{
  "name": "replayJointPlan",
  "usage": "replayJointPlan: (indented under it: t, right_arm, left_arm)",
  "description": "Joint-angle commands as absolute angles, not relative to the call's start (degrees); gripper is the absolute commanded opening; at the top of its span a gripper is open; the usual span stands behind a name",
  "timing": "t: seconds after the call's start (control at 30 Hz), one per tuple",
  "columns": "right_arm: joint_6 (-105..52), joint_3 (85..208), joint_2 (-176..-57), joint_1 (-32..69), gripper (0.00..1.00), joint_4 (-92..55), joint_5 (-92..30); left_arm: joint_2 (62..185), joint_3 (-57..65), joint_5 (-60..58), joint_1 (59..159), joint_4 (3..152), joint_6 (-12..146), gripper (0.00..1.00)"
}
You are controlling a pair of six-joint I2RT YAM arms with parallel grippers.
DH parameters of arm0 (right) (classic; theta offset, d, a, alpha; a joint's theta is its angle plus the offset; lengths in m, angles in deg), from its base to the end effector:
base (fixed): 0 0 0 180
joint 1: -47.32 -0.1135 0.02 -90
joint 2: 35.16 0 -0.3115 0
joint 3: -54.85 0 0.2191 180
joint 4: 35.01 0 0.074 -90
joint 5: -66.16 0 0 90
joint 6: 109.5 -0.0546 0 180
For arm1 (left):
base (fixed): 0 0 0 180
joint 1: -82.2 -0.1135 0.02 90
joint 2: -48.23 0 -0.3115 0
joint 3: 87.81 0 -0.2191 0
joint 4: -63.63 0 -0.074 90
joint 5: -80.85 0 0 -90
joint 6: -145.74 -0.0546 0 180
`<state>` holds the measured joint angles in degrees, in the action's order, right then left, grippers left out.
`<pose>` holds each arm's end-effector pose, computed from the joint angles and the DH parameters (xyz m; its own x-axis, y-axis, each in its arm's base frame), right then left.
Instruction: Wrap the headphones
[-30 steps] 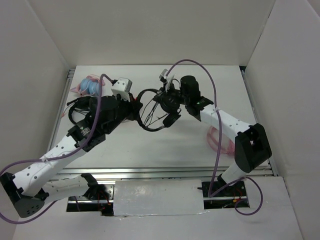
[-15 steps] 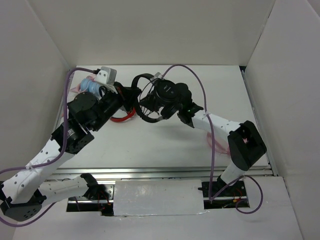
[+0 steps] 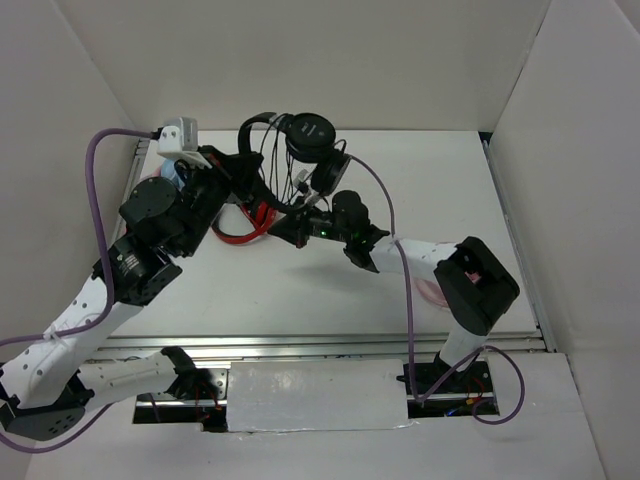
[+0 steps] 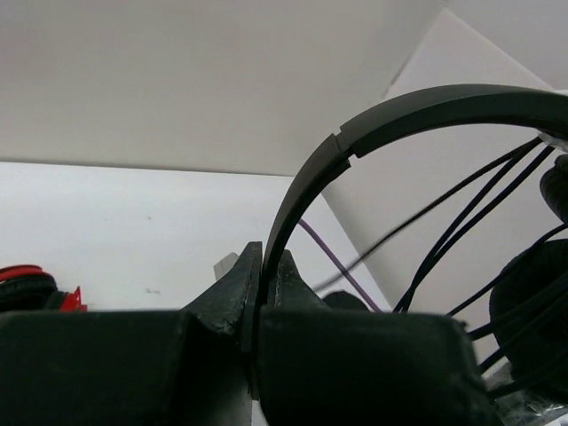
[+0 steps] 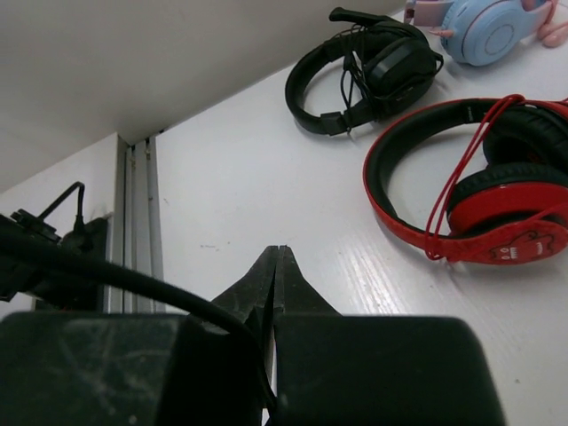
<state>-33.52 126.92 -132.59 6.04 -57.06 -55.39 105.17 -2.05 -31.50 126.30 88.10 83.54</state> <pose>0.2657 0.2712 0.3216 -0.2734 0.0347 -0.9613 -0.9158 0.2962 0.2712 0.1191 -0.0865 0.5350 -0.0349 -0.5668 -0.8231 0.4082 0.7437 -0.5294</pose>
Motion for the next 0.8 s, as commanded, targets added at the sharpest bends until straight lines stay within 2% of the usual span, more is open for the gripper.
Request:
replayJointPlan:
  t: [0.0, 0.13, 0.27, 0.37, 0.43, 0.47, 0.53, 0.57, 0.67, 0.77]
  right_arm:
    - [-35.2, 125.9, -131.1, 3.9, 0.0, -62.1, -52.9]
    - [-36.1, 121.6, -128.5, 0.2, 0.0, -61.2, -49.3]
    - [-35.1, 116.6, -122.5, -4.8, 0.0, -57.9, -43.9]
    - [-33.6, 115.9, -119.7, -8.7, 0.0, -51.9, -38.5]
    - [-31.2, 116.4, -117.8, -12.0, 0.0, -46.2, -34.9]
    - [-29.4, 115.6, -113.7, -14.7, 0.0, -41.8, -26.4]
    - [-28.0, 115.3, -110.5, -17.3, 0.0, -40.3, -24.0]
    - [-27.3, 115.0, -108.8, -18.5, 0.0, -37.1, -17.3]
    - [-24.7, 115.0, -103.1, -21.6, 0.0, -31.8, -9.3]
    - [-21.7, 118.4, -99.9, -20.6, 0.0, -25.6, -5.3]
  left_arm:
    - [105.8, -5.1, -40.9, 126.5, 83.4, 91.8, 0.0]
    - [109.3, -7.7, -56.0, 126.5, 87.6, 100.7, 0.0]
    - [115.4, -10.2, -71.3, 126.2, 87.3, 100.7, 0.0]
    - [119.5, -12.3, -74.9, 126.0, 88.4, 101.0, 0.0]
    - [121.1, -12.9, -76.0, 125.4, 90.3, 101.8, 0.0]
    - [122.9, -12.5, -77.1, 124.0, 90.0, 101.0, 0.0]
    - [124.5, -12.5, -77.2, 123.4, 90.6, 101.3, 0.0]
    - [125.4, -13.1, -76.8, 122.2, 95.2, 104.5, 0.0]
    - [128.2, -13.4, -69.0, 119.8, 98.4, 105.7, 0.0]
    - [128.5, -7.8, -63.4, 119.6, 96.1, 103.4, 0.0]
